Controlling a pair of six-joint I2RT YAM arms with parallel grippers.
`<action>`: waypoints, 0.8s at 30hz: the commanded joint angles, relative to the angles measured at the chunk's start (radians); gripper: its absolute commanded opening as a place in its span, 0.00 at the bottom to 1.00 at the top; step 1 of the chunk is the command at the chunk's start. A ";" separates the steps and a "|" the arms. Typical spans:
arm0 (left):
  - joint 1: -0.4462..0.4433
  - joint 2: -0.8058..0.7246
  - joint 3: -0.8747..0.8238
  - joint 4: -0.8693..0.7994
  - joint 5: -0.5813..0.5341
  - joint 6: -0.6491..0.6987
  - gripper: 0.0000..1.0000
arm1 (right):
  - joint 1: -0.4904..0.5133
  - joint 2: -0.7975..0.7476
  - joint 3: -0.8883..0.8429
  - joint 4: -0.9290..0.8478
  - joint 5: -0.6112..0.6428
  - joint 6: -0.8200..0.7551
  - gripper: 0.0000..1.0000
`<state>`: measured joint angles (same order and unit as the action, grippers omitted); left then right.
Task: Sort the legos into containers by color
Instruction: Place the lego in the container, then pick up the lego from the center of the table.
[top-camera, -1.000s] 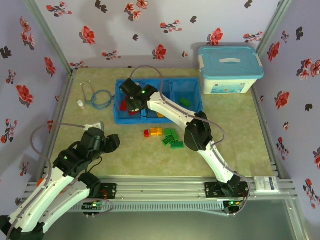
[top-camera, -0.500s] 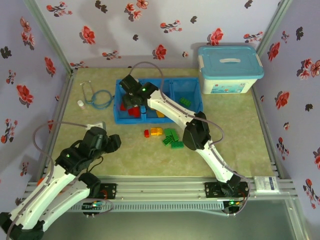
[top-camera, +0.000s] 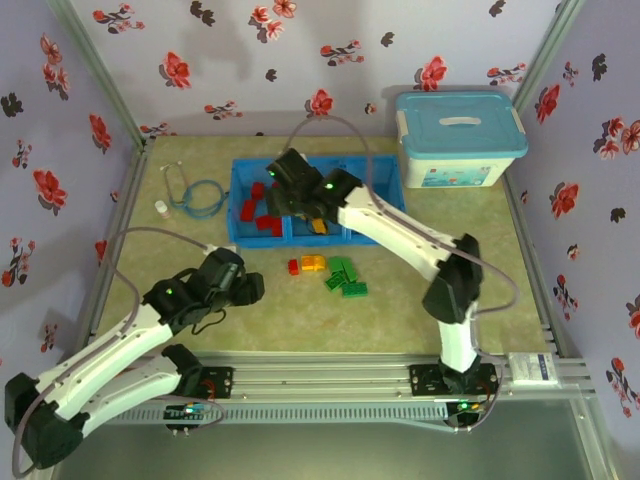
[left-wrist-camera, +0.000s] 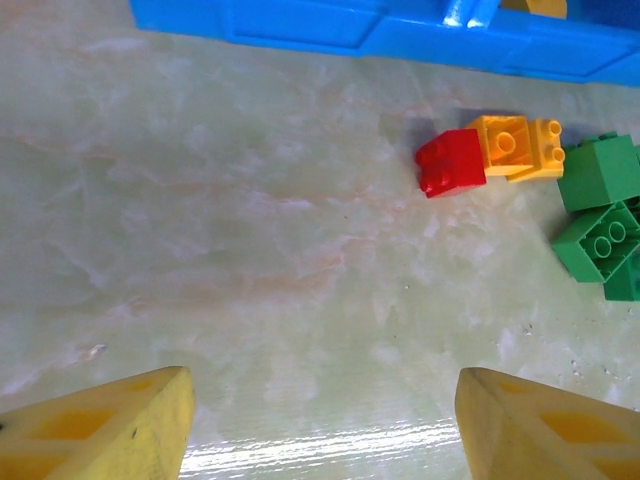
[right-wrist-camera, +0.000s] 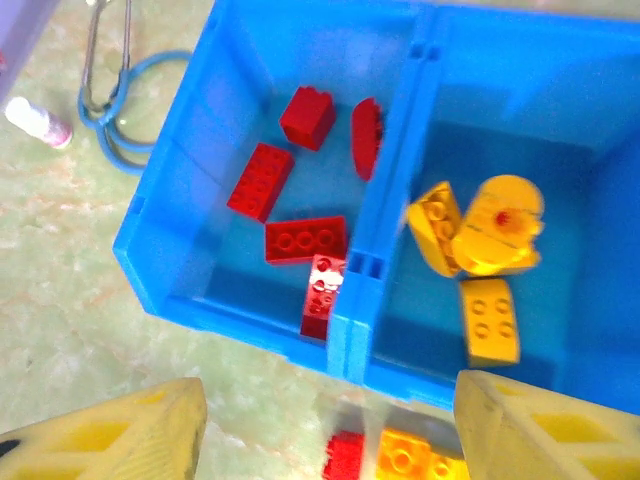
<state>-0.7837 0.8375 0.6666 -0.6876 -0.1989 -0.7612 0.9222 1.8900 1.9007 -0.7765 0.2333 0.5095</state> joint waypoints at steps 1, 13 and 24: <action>-0.017 0.059 0.022 0.083 0.004 0.002 0.70 | 0.000 -0.124 -0.143 0.089 0.086 0.035 0.67; -0.026 0.382 0.143 0.194 0.009 -0.008 0.71 | -0.010 -0.505 -0.678 0.186 0.205 0.194 0.70; -0.026 0.684 0.272 0.270 0.007 -0.009 0.69 | -0.012 -0.795 -1.081 0.216 0.231 0.360 0.70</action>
<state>-0.8036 1.4780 0.8925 -0.4477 -0.1829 -0.7616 0.9161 1.1435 0.8688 -0.5793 0.4213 0.7959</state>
